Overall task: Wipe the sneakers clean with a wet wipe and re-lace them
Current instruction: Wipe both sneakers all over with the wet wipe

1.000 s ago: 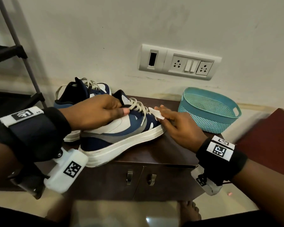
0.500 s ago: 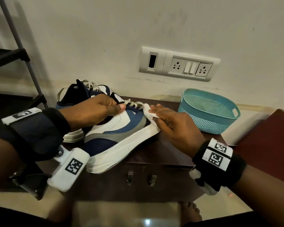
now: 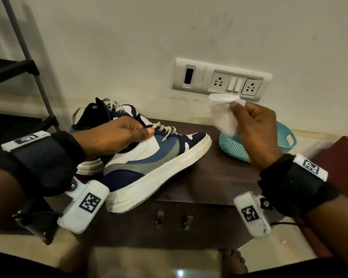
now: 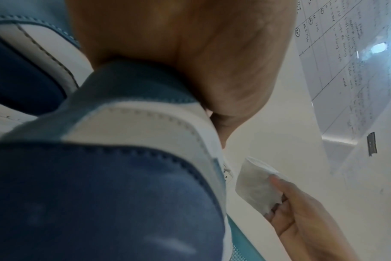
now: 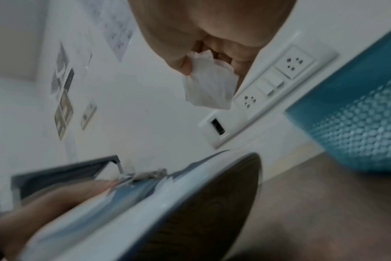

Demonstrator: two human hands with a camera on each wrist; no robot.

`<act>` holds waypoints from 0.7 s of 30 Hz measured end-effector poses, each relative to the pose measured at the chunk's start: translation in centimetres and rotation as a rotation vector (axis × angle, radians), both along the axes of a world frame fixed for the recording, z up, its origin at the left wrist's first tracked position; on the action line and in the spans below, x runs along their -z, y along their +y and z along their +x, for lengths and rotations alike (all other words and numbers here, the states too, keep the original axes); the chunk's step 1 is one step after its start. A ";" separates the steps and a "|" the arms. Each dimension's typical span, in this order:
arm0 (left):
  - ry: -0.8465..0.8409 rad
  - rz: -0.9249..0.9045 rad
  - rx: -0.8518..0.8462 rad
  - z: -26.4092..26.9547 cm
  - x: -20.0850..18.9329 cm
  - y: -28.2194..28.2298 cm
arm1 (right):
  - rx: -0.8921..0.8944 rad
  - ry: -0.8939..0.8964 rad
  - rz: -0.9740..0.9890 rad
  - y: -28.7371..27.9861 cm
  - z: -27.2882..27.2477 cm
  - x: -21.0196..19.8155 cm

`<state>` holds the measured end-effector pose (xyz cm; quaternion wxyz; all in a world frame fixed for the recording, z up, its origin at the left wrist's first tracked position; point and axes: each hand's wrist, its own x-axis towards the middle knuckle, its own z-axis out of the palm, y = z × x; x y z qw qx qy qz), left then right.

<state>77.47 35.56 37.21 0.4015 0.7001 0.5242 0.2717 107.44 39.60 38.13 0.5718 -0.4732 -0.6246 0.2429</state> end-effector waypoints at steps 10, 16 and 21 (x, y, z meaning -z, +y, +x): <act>0.006 -0.019 -0.024 -0.4 0.1 -0.2 | -0.414 -0.656 0.160 -3.0 -2.6 5.6; 0.031 0.002 -0.004 -0.2 -0.1 0.0 | -0.231 -0.763 0.085 0.2 -0.1 4.0; 0.069 0.014 0.000 -0.2 -0.2 -0.2 | -0.370 -0.731 0.094 -1.7 -1.6 4.0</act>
